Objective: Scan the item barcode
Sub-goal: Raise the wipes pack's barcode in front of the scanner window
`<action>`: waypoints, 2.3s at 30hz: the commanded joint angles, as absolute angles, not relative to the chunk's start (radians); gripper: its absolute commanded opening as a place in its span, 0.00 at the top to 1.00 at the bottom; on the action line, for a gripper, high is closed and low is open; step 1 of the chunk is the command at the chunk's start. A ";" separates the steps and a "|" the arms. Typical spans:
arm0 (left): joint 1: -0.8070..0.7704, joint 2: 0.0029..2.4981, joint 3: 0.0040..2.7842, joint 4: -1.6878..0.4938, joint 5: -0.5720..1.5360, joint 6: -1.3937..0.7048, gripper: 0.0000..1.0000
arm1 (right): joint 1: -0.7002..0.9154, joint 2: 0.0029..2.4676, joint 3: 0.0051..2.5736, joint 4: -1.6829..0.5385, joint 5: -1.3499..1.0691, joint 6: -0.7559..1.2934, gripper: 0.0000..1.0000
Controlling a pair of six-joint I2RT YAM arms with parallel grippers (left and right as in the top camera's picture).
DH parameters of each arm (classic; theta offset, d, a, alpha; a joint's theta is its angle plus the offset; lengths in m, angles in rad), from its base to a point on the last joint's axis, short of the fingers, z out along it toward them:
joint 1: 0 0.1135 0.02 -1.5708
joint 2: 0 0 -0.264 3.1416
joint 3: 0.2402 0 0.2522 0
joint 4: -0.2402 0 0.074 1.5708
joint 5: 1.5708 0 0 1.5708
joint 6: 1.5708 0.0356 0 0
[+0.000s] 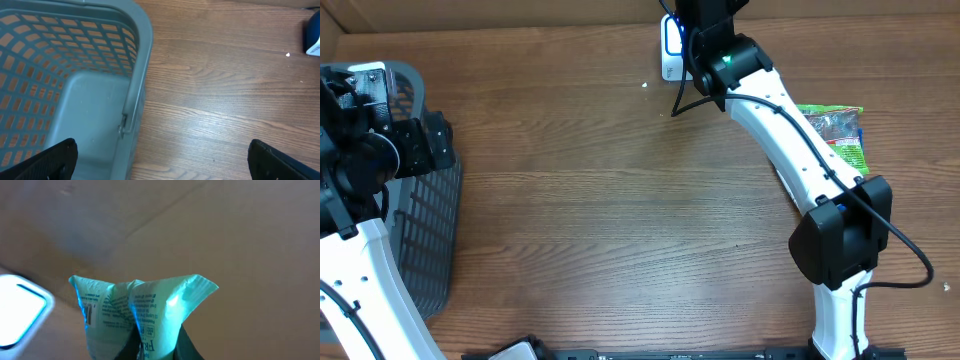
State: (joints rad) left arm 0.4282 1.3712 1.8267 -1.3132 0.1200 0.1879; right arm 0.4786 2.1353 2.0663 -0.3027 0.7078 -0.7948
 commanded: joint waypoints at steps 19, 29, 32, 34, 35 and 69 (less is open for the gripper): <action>0.432 1.374 1.840 -1.312 0.127 0.206 0.00 | 0.519 2.407 2.081 0.014 0.811 -1.033 0.96; 0.432 1.374 1.840 -1.312 0.127 0.206 0.00 | 0.515 2.449 2.080 0.014 0.811 -1.021 0.96; 0.432 1.374 1.840 -1.312 0.127 0.206 0.00 | 0.513 2.454 2.080 0.015 0.810 -1.021 0.96; 0.432 1.374 1.840 -1.312 0.127 0.206 0.00 | 0.510 2.454 2.080 0.017 0.810 -1.021 0.96; 0.432 1.374 1.840 -1.312 0.127 0.206 0.00 | 0.508 2.454 2.080 0.019 0.811 -1.021 0.96; 0.432 1.374 1.840 -1.312 0.127 0.206 0.00 | 0.481 2.454 2.054 0.009 0.807 -0.996 0.96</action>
